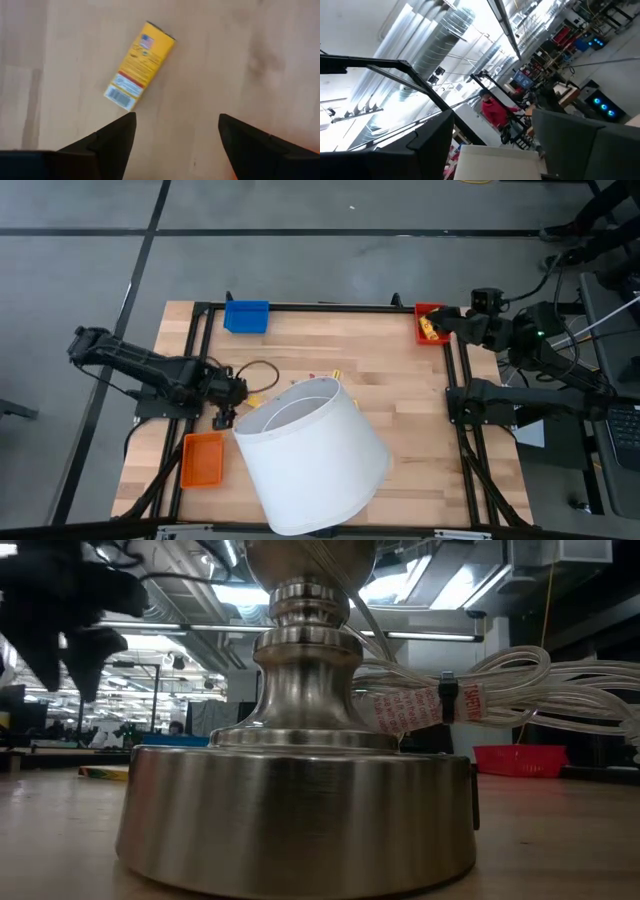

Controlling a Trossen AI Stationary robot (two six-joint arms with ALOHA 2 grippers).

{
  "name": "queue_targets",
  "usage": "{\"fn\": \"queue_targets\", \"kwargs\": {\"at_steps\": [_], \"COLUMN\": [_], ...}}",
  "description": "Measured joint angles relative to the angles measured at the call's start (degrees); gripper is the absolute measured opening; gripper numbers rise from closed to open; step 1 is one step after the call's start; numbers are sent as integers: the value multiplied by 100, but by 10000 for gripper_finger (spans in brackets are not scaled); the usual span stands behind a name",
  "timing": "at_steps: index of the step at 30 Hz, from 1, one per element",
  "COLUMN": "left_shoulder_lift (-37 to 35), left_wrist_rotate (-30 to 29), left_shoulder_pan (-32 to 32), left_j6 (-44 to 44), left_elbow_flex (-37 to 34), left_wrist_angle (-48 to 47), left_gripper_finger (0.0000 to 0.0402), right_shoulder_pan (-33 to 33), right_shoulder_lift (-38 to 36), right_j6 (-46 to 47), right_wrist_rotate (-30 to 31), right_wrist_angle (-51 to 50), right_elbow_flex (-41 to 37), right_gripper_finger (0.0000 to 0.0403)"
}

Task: Pick & Place School Supplies
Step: Put the yellow crayon box into the red basket

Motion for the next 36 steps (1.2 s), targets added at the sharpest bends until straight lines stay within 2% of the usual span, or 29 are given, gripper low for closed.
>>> {"fn": "queue_targets", "kwargs": {"at_steps": [3,5,8,13,18,23,26,33,36], "left_shoulder_lift": [114,206,434,985,1224,1170,1153,1153,1252], "left_wrist_rotate": [42,168,297,316,670,713,497,-848,-1339], "left_shoulder_pan": [329,530,889,1591,1905,1794,1594,644,371], "left_j6": [-65,-245,-805,-2250,-3755,-5061,-6659,-10184,-11002], "left_elbow_flex": [22,26,-20,-28,-31,-31,-31,-31,-31], "left_wrist_angle": [59,429,888,923,959,926,954,1428,1456], "left_gripper_finger": [287,288,288,288,288,288,288,288,288], "right_shoulder_pan": [0,0,0,0,0,0,0,5,78], "right_shoulder_lift": [-2,-11,-28,-68,-90,-96,-96,-98,-98], "right_j6": [20,21,22,103,316,449,472,470,470], "right_wrist_rotate": [106,154,166,170,169,166,154,-3,-3], "right_wrist_angle": [96,129,136,152,254,308,305,305,308], "right_elbow_flex": [0,0,0,0,0,0,0,0,0], "right_gripper_finger": [272,272,272,272,272,272,272,272,272]}}
